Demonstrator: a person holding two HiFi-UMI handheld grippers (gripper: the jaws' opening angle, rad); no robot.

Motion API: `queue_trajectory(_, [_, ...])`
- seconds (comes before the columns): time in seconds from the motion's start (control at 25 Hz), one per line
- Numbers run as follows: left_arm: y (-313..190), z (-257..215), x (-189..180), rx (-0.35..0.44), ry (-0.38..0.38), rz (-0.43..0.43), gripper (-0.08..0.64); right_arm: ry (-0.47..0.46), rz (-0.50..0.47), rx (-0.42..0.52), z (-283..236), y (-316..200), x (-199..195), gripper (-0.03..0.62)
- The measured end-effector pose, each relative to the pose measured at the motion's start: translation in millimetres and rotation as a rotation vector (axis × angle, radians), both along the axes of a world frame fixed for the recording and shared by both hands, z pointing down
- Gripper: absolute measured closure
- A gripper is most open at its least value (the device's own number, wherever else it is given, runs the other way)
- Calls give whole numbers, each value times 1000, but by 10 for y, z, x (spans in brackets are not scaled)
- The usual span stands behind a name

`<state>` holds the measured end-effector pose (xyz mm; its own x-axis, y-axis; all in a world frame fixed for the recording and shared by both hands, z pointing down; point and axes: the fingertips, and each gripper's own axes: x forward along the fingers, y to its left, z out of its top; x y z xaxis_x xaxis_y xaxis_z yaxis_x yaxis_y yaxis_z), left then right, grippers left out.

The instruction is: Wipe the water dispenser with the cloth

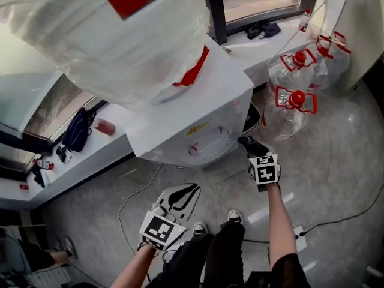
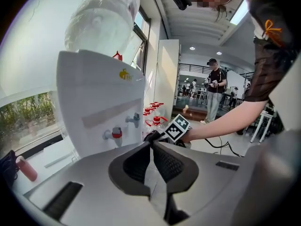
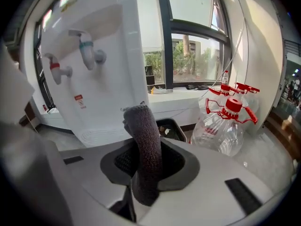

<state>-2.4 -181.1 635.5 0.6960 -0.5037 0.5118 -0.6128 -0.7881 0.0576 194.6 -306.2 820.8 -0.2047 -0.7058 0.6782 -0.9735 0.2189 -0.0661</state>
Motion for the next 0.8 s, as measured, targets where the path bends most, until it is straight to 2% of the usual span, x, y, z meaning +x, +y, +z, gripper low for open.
queue_trajectory(0.48, [148, -1131, -92, 21, 29, 72, 537, -182, 58, 61, -1709, 712, -435, 488])
queue_trajectory(0.8, [290, -1691, -363, 36, 65, 54, 537, -220, 16, 96, -2810, 1187, -893, 486])
